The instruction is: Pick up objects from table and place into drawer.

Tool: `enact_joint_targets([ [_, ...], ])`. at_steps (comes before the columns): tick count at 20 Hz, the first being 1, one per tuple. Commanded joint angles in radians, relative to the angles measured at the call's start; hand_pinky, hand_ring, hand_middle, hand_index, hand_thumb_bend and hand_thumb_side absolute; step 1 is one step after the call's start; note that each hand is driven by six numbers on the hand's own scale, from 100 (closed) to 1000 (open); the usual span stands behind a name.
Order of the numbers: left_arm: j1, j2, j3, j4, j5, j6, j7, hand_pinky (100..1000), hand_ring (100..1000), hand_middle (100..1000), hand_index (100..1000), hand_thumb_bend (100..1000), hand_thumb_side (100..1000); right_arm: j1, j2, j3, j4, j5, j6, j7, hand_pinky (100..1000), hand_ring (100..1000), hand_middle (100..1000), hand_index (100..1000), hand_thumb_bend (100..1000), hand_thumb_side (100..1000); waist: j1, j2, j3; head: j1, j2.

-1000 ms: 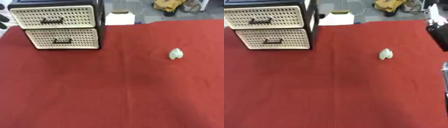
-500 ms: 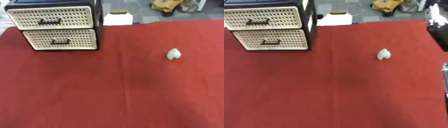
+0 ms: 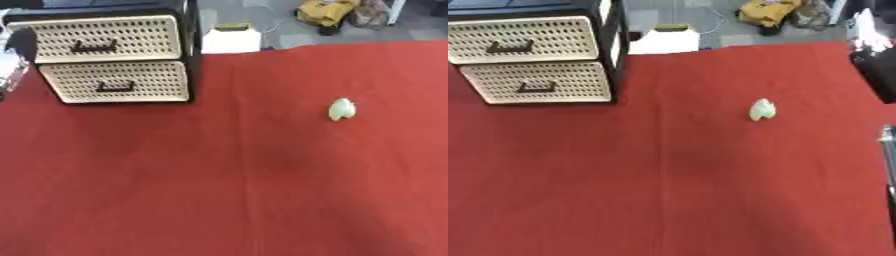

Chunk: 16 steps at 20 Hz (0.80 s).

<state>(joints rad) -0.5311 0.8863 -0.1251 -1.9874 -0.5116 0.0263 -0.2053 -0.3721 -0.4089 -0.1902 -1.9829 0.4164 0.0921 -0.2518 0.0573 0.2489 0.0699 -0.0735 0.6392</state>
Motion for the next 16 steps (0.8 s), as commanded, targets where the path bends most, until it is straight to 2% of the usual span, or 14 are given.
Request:
enact_joint_targets([
  [1, -0.039, 0.061, -0.007, -0.013, -0.009, 0.015, -0.087, 100, 100, 100, 874, 100, 1000, -0.008, -0.032, -0.004, -0.017, 0.007, 0.001, 0.001, 695, 808, 559, 812, 318, 688, -0.003, -0.013, 0.003, -0.005, -0.014],
  [10, -0.14, 0.07, -0.056, 0.015, -0.013, 0.044, -0.273, 100, 100, 100, 886, 100, 1000, -0.005, -0.033, -0.001, -0.017, 0.01, 0.003, 0.006, 695, 808, 558, 812, 313, 691, 0.0, -0.017, 0.007, -0.008, -0.014],
  [16, -0.213, 0.043, -0.085, 0.09, -0.019, 0.042, -0.381, 100, 100, 100, 955, 100, 1000, -0.001, -0.031, 0.001, -0.017, 0.01, 0.005, 0.009, 696, 809, 557, 812, 313, 691, 0.0, -0.022, 0.01, -0.01, -0.015],
])
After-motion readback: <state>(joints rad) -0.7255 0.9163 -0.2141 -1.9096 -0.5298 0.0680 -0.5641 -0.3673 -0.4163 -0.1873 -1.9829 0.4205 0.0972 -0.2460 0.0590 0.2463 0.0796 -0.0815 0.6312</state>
